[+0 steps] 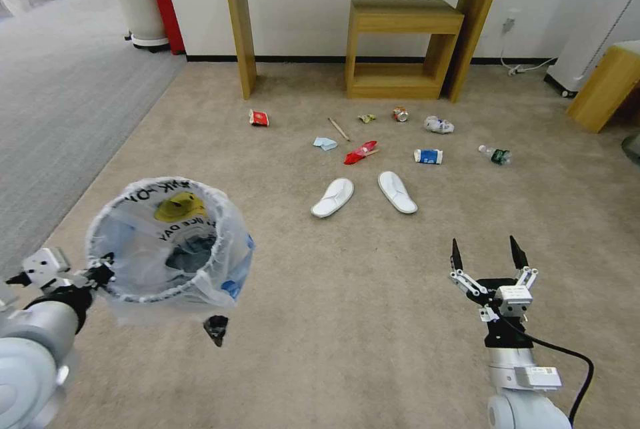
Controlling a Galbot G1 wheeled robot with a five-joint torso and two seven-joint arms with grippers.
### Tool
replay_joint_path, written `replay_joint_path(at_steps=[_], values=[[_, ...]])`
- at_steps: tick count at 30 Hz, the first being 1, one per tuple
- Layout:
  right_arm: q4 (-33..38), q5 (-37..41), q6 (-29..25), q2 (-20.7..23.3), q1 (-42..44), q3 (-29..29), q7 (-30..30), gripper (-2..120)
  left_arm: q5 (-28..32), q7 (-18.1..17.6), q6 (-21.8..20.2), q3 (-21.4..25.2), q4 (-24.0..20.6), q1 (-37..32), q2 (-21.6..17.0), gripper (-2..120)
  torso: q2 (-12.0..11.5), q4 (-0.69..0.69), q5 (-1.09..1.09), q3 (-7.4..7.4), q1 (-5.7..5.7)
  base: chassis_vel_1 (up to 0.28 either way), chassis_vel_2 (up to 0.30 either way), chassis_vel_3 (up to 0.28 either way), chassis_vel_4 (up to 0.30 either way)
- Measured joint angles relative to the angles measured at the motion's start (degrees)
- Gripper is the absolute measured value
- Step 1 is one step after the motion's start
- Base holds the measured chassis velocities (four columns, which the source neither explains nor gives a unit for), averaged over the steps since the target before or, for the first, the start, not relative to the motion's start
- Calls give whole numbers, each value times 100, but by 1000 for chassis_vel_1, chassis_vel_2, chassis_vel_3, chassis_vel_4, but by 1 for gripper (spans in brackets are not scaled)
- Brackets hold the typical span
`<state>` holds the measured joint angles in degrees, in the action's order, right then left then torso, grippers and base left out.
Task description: Pick up the trash bin and place the garbage on the floor into it.
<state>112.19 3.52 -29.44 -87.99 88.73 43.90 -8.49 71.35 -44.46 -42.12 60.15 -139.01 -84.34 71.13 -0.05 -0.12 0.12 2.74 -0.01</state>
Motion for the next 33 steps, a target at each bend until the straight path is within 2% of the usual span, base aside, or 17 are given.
replay_joint_path(at_steps=[3,4,7,17,33], values=[[1,29,-1,16,-7,3,43,100,-72,-301,1,-89,-17,-70,111,1,0,0,-1,0,0,0,0,0,0],[1,29,-1,16,-7,3,43,100,-72,-301,1,-89,-17,-70,111,1,0,0,-1,0,0,0,0,0,0],[3,53,7,18,-50,3,66,100,-130,-569,1,-326,-25,-131,264,1,0,0,0,0,0,0,0,0,0],[6,104,41,2,-91,-5,74,100,-115,-711,85,-416,-102,-136,443,1,0,0,0,0,0,0,0,0,0],[-20,96,-21,-16,-77,22,-99,100,-185,-631,100,-554,22,-142,453,1,0,0,0,0,0,-9,7,8,-8]])
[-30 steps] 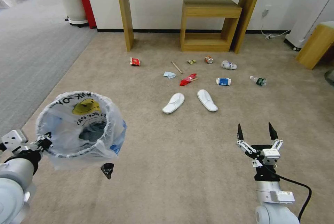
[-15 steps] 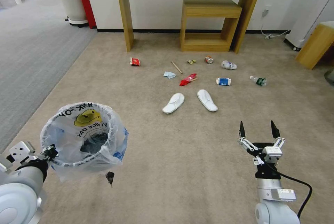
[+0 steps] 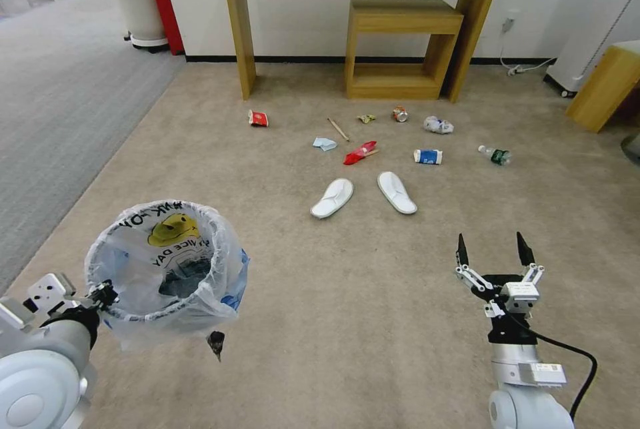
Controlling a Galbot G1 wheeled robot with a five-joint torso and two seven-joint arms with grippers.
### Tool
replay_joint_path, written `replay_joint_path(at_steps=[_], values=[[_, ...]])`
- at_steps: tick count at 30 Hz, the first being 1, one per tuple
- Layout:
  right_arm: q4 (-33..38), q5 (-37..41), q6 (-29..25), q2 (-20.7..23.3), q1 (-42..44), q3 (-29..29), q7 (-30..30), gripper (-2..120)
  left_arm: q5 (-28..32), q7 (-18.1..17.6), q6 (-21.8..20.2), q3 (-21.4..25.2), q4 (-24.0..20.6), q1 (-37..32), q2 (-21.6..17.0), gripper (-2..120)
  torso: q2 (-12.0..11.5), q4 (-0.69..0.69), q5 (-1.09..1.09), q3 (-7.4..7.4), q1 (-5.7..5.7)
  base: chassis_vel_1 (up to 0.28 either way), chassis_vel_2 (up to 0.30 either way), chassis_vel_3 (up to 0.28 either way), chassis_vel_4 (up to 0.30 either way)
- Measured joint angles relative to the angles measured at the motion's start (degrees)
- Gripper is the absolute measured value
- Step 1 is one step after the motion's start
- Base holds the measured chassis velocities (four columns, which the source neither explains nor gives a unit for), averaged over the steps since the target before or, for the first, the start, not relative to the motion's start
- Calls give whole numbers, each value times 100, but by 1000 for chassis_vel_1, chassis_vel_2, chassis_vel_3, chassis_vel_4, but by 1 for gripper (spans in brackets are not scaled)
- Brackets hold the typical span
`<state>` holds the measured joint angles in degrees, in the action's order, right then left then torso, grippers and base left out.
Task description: Pick up the trash bin and place the garbage on the floor into it.
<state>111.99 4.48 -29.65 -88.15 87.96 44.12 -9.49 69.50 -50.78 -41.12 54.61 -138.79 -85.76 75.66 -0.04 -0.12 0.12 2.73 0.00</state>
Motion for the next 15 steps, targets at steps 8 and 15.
replay_joint_path(at_steps=[8,15], values=[[16,5,-1,-33,-4,-5,-37,100,9,59,13,56,16,-25,-30,1,0,0,0,0,-1,-151,147,145,-140],[18,5,-4,-46,-1,-4,-49,100,21,71,14,92,18,-24,-38,1,0,0,0,1,-1,-189,178,200,-185]])
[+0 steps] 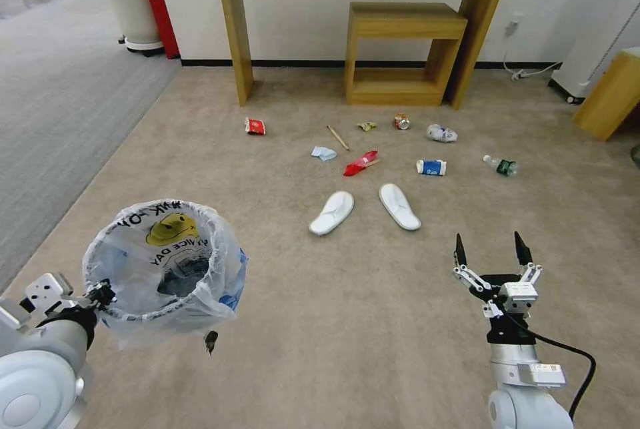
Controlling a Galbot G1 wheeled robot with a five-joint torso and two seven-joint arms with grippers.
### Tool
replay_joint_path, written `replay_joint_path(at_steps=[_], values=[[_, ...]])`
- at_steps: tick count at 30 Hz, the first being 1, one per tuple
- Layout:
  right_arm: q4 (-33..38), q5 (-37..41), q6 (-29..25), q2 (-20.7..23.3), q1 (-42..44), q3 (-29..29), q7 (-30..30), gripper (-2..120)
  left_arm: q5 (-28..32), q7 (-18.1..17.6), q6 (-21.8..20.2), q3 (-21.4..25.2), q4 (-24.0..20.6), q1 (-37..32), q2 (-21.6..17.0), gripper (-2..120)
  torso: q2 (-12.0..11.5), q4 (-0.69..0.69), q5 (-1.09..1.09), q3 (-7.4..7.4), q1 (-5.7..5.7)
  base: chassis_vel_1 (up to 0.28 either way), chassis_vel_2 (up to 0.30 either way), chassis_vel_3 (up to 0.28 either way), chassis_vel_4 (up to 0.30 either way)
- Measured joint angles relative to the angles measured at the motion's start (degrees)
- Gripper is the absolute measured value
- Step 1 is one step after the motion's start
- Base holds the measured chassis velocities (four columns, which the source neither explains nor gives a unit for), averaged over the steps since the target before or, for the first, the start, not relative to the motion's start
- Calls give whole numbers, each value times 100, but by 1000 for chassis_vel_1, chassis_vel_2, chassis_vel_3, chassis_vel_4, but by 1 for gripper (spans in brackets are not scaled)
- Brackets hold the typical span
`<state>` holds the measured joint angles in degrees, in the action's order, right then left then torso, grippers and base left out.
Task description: Pick up the trash bin and place the garbage on the floor into it.
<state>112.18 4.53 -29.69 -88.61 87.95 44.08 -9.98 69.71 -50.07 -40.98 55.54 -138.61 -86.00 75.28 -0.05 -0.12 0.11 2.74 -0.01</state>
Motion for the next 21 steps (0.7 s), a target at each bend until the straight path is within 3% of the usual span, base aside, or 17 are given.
replay_joint_path(at_steps=[21], values=[[43,94,-20,30,31,39,-63,100,-1,12,0,-38,-41,1,67,1,0,0,-1,0,0,-180,186,179,-175]])
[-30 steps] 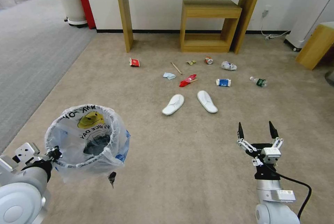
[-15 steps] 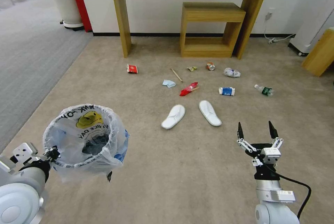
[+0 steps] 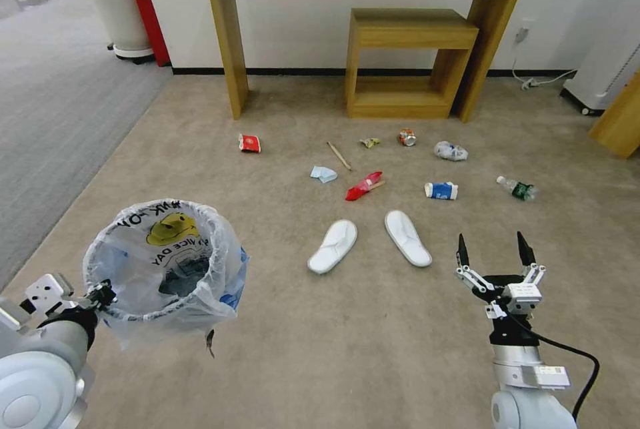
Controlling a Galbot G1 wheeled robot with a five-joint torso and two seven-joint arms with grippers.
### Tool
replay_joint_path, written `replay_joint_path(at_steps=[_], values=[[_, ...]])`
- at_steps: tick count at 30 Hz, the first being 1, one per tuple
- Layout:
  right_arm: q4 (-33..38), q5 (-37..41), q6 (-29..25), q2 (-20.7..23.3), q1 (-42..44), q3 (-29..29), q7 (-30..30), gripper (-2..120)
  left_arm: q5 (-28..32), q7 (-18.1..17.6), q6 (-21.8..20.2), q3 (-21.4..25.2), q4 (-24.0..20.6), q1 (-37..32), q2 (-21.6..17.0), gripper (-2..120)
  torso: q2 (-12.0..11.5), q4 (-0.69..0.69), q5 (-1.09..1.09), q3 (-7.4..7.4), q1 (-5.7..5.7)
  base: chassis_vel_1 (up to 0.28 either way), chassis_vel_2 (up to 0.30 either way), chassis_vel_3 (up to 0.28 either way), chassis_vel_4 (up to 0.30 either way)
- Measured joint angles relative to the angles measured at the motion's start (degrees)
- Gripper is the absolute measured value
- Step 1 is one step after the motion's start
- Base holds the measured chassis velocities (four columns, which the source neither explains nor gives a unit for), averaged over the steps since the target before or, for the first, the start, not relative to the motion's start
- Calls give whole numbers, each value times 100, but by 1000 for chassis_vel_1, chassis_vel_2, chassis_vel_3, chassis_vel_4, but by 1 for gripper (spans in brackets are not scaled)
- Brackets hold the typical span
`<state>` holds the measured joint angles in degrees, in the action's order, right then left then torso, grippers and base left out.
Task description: Pick up the trash bin and place the garbage on the floor into it.
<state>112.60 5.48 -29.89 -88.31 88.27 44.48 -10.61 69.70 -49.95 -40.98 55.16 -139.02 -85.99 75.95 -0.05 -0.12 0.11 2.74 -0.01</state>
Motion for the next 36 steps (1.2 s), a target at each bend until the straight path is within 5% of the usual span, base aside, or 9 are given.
replay_joint_path(at_steps=[36], values=[[66,40,48,19,53,2,-92,100,-2,7,-13,-17,-106,-71,56,1,0,0,1,0,0,-175,183,177,-177]])
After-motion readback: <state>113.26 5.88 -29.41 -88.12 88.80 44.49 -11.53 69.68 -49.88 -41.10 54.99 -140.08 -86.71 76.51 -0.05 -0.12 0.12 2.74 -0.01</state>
